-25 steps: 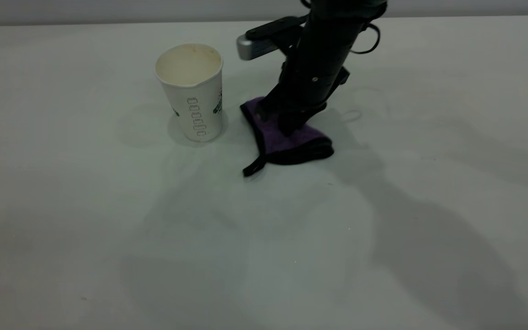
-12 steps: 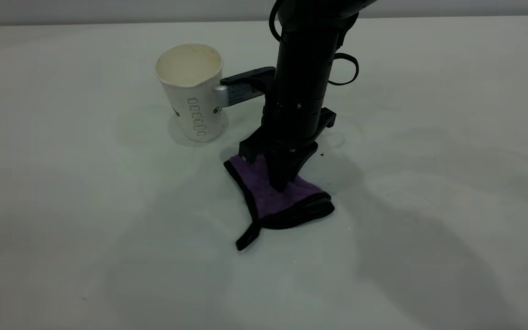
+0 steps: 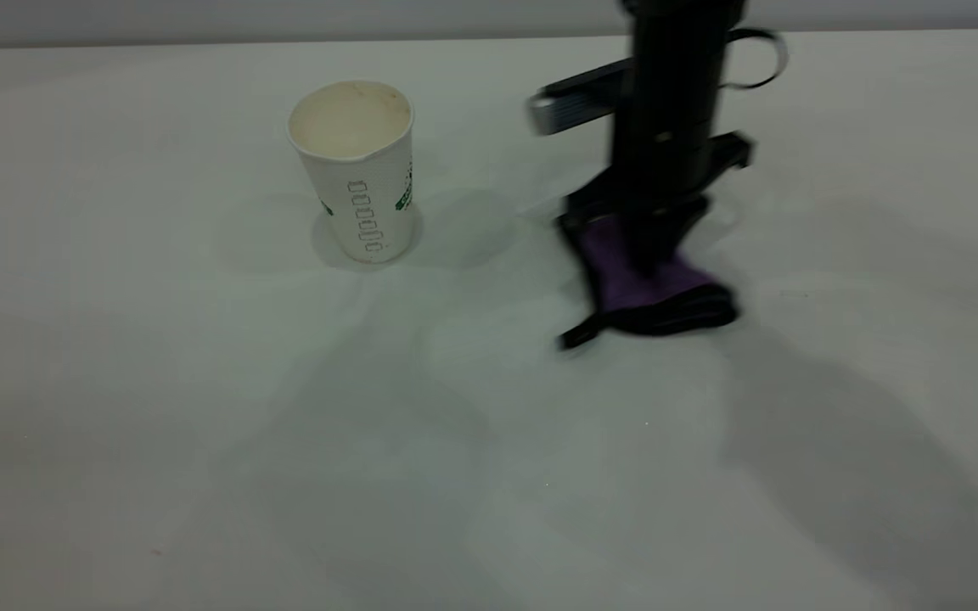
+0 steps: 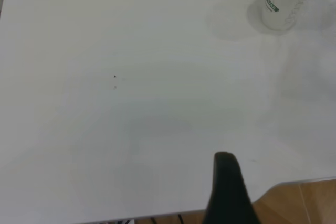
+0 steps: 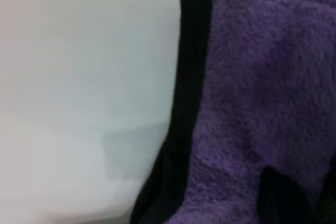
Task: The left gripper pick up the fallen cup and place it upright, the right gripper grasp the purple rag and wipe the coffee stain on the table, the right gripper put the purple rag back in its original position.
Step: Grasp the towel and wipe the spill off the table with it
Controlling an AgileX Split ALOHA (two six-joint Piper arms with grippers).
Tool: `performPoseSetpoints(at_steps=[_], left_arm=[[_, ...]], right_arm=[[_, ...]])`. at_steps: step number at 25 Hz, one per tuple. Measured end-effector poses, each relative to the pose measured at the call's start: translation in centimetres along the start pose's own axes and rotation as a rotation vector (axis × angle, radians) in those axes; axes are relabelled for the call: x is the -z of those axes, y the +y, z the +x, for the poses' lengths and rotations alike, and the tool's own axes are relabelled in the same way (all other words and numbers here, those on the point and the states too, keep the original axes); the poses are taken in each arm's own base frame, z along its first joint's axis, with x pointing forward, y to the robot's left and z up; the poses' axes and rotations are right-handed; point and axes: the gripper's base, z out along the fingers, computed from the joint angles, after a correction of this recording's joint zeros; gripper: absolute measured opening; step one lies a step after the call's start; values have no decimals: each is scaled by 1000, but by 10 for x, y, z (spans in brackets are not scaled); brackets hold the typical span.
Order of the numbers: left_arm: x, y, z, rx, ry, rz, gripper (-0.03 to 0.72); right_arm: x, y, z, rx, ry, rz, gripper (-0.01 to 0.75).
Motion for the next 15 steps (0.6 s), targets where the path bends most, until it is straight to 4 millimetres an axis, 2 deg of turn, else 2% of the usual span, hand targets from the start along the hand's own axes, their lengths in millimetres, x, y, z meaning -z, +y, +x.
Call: performPoseSetpoints(at_steps=[5,8,10,13,15], left_arm=[[0,0,0,1,0,0,554],[0,0,0,1,0,0,554],[0,0,0,1,0,0,554],[0,0,0,1,0,0,554],[0,0,0,1,0,0,554]], right_arm=[[1,-62,12,-131,59,20,78],[1,-89,21,-201,86,16,84],[2,-100,25,-236,98,9,96],[2,-103,27,-251,112,2,135],[2,-102,28,-250,120,-6,192]])
